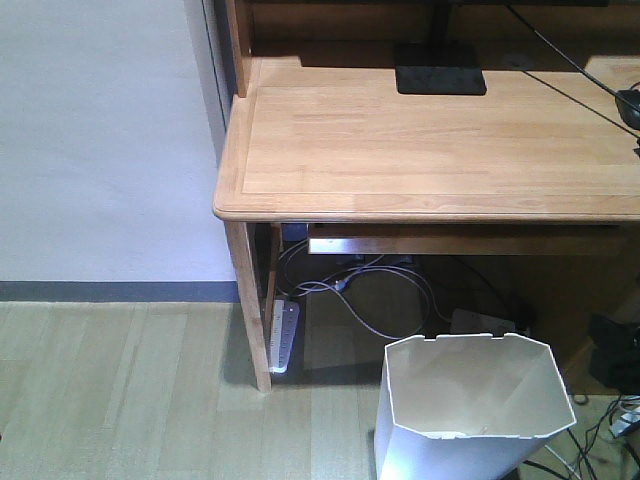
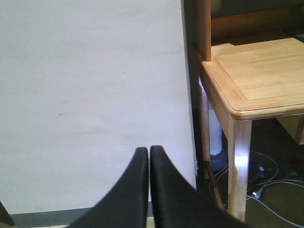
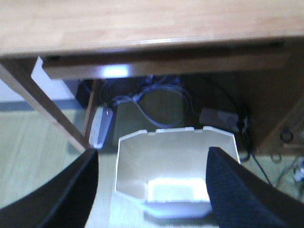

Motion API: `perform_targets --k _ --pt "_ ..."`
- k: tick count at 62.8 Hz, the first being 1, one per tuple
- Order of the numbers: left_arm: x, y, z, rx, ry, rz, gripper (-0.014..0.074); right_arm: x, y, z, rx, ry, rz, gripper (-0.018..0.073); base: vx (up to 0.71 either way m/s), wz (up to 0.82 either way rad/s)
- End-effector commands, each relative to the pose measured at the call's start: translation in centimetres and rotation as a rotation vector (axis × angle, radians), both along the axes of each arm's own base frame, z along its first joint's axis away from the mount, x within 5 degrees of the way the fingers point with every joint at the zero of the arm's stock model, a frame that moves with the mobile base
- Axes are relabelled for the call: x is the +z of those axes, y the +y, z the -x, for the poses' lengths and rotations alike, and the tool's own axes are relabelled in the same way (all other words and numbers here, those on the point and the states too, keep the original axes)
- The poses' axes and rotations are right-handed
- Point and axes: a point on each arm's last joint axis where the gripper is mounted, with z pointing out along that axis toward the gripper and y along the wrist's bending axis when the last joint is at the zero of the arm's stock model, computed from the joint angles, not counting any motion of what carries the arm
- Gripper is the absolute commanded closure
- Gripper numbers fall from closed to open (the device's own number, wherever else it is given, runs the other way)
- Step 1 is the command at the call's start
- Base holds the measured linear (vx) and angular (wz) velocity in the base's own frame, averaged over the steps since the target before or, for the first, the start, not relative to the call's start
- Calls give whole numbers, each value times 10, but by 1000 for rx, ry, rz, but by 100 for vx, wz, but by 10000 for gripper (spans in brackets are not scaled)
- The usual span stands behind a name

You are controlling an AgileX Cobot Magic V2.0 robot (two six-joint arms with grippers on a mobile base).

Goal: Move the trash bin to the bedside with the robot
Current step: 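Lower the right gripper onto the rim of the white trash bin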

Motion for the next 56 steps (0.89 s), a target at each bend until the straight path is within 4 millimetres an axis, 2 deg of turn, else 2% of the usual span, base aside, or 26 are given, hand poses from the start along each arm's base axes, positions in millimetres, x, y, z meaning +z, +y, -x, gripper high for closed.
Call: perform_targets --k 1,12,24,34,43,56 --pt "-3 -1 -1 -16 -54 8 602 20 1 -16 -2 7 -3 87 0 0" --pt "-3 -1 -1 -16 -54 8 602 29 2 -53 13 173 14 87 0 0" --pt "-3 -1 -1 -16 -54 8 602 20 1 -91 28 291 63 87 0 0" --pt "-3 -1 -1 -16 -54 8 602 -1 -5 -117 13 393 98 87 0 0" --pt "-3 -1 -1 -16 -54 8 602 -25 -30 -133 -92 466 52 87 0 0" --pt "-3 -1 -1 -16 -54 8 602 -61 -62 -148 -106 530 79 87 0 0"
